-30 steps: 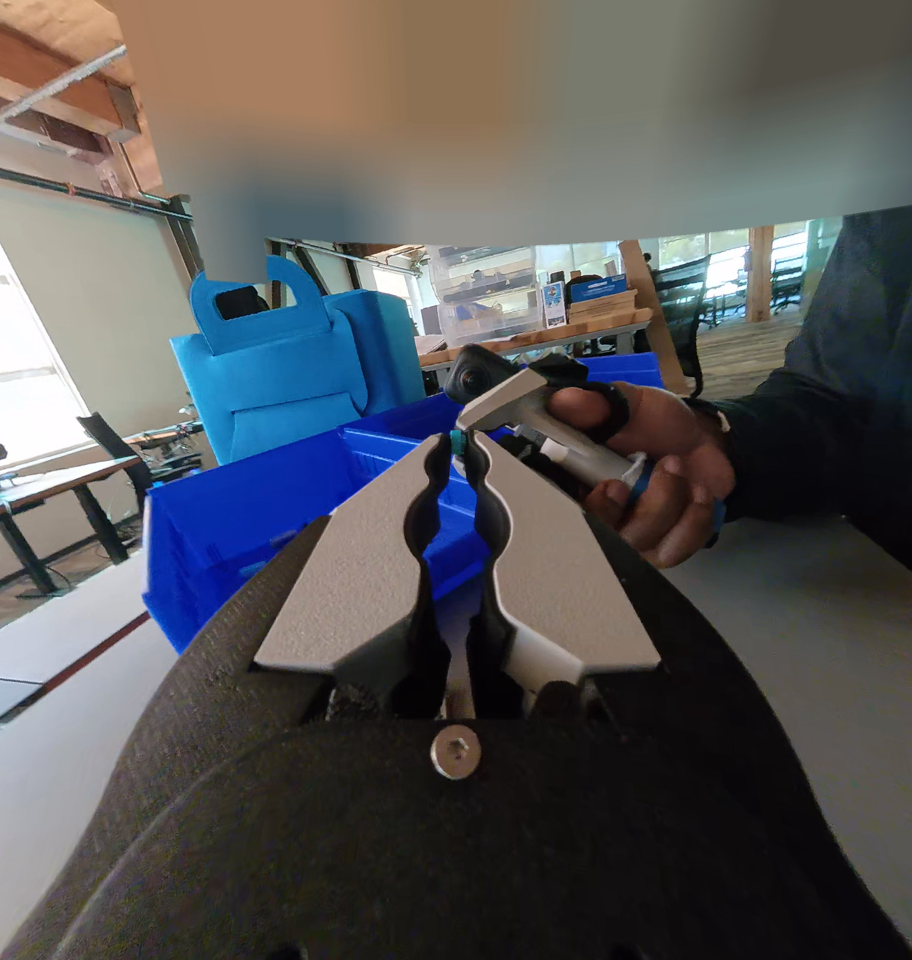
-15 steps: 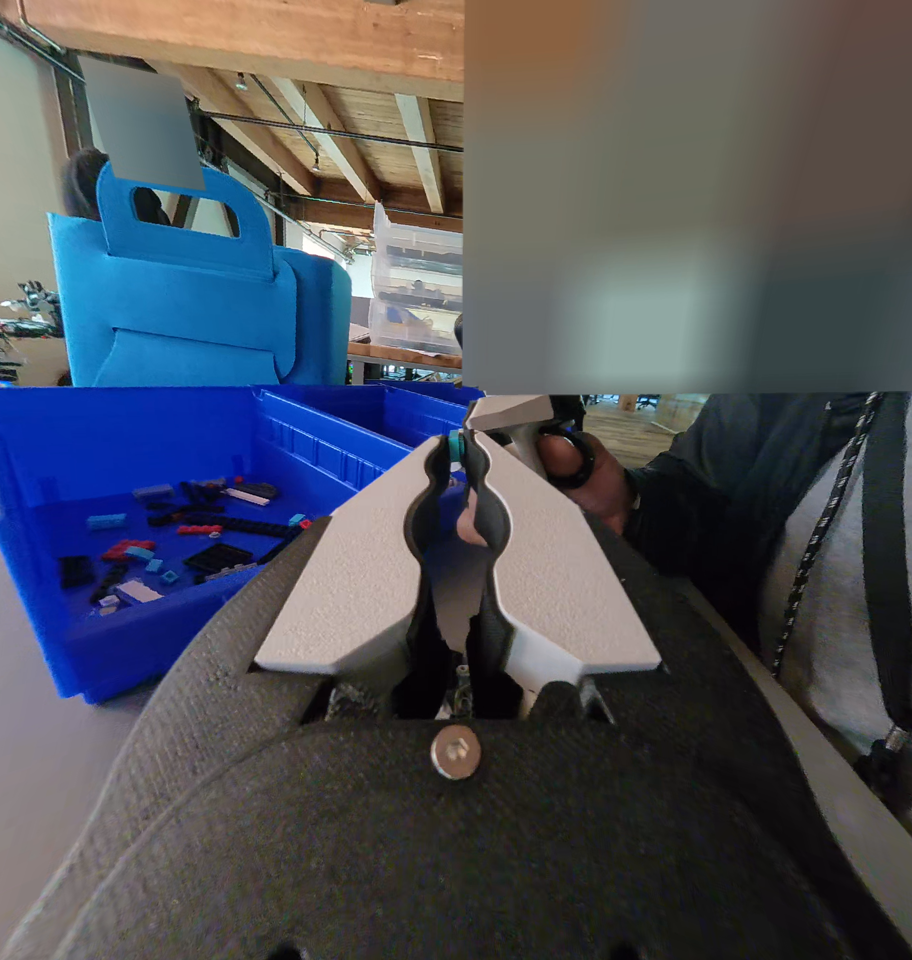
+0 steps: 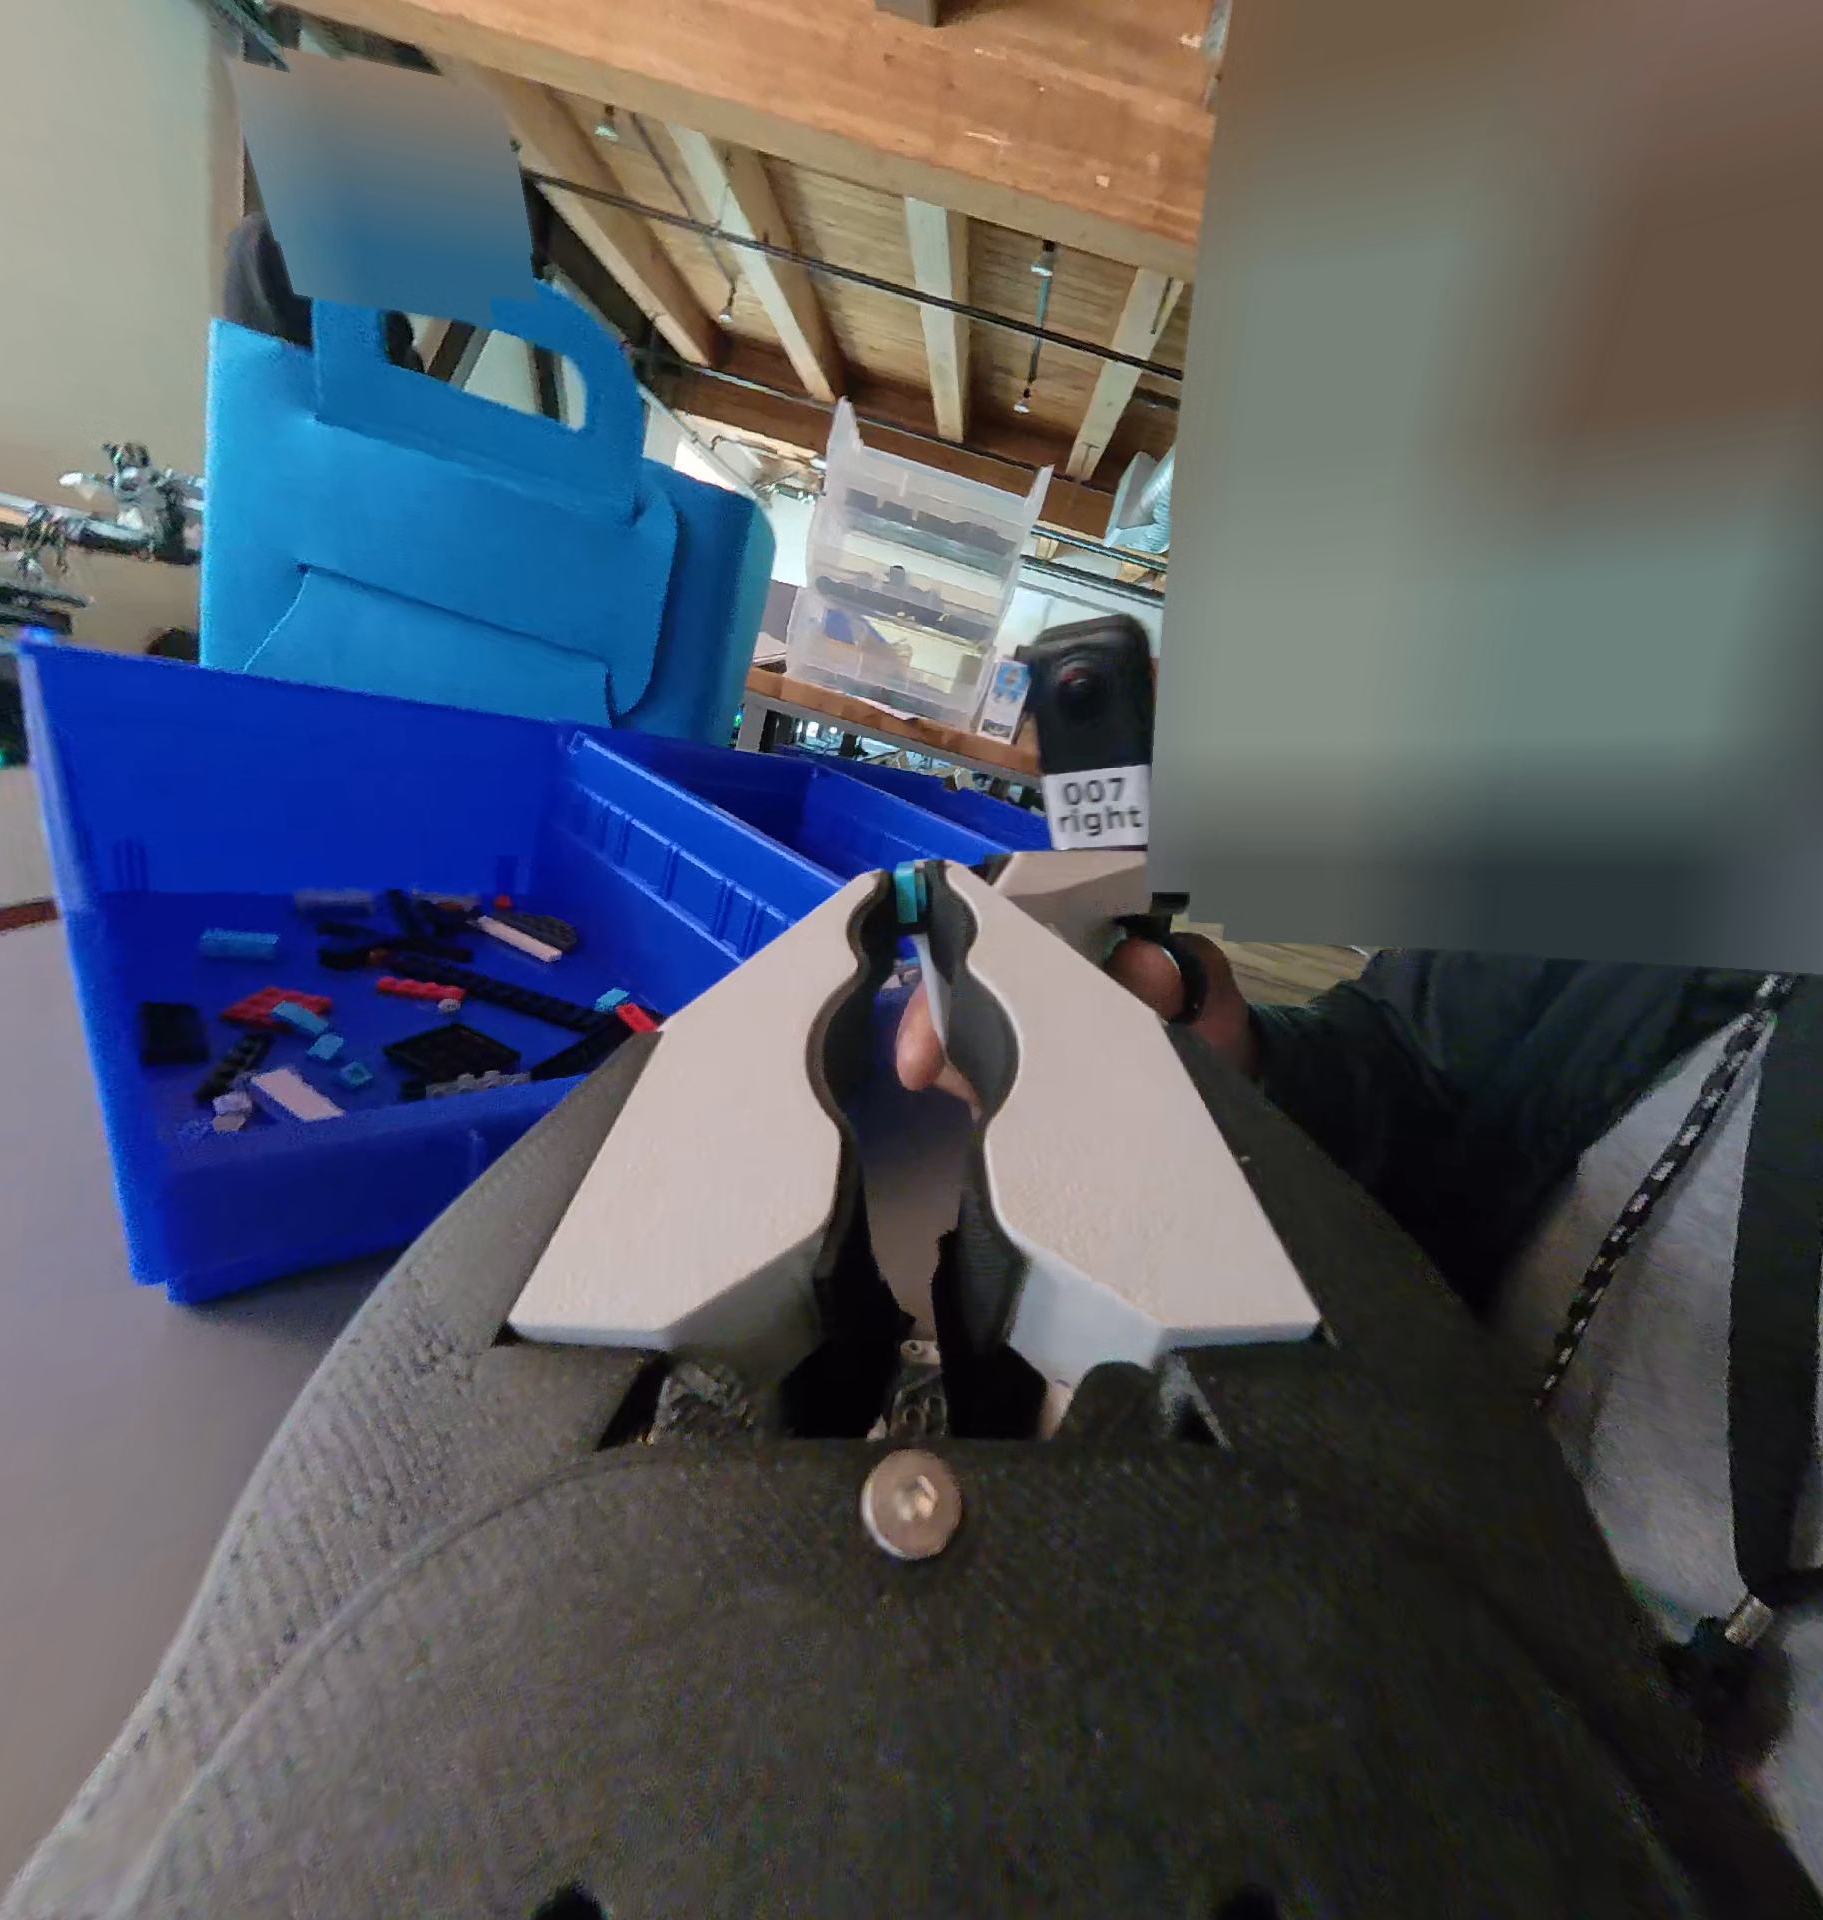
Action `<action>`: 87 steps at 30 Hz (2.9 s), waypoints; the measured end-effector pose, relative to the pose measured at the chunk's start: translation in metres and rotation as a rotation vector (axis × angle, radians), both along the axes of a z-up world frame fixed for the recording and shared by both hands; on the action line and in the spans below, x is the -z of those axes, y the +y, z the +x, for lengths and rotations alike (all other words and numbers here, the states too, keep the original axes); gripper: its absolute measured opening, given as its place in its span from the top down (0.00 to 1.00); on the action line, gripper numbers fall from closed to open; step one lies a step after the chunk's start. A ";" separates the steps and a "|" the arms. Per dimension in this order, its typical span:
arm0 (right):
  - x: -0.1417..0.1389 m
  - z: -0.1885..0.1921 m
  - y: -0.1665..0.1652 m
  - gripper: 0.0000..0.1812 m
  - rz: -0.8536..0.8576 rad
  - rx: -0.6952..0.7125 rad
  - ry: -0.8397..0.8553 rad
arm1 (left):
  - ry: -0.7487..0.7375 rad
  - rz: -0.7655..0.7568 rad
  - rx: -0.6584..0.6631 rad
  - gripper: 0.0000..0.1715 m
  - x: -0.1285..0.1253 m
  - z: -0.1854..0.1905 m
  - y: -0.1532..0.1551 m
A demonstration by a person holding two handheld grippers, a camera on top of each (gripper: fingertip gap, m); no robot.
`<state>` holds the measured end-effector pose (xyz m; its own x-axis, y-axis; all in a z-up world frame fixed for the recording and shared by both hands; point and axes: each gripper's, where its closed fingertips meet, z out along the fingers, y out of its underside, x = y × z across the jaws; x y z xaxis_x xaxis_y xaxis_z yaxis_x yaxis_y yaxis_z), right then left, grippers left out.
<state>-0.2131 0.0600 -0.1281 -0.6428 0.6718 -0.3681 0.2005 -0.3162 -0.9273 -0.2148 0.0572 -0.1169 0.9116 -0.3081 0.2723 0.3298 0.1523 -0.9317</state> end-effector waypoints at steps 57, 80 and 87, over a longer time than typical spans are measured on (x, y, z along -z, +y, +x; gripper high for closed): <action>0.030 0.007 0.000 0.96 0.854 0.039 0.384 | -0.681 -0.368 0.356 0.97 0.043 0.012 0.012; 0.035 0.016 -0.007 0.96 0.834 -0.058 0.384 | -0.675 -0.410 0.454 0.97 0.047 0.016 0.005; 0.041 0.026 -0.010 0.95 0.866 -0.148 0.414 | -0.666 -0.463 0.503 0.97 0.053 0.025 0.003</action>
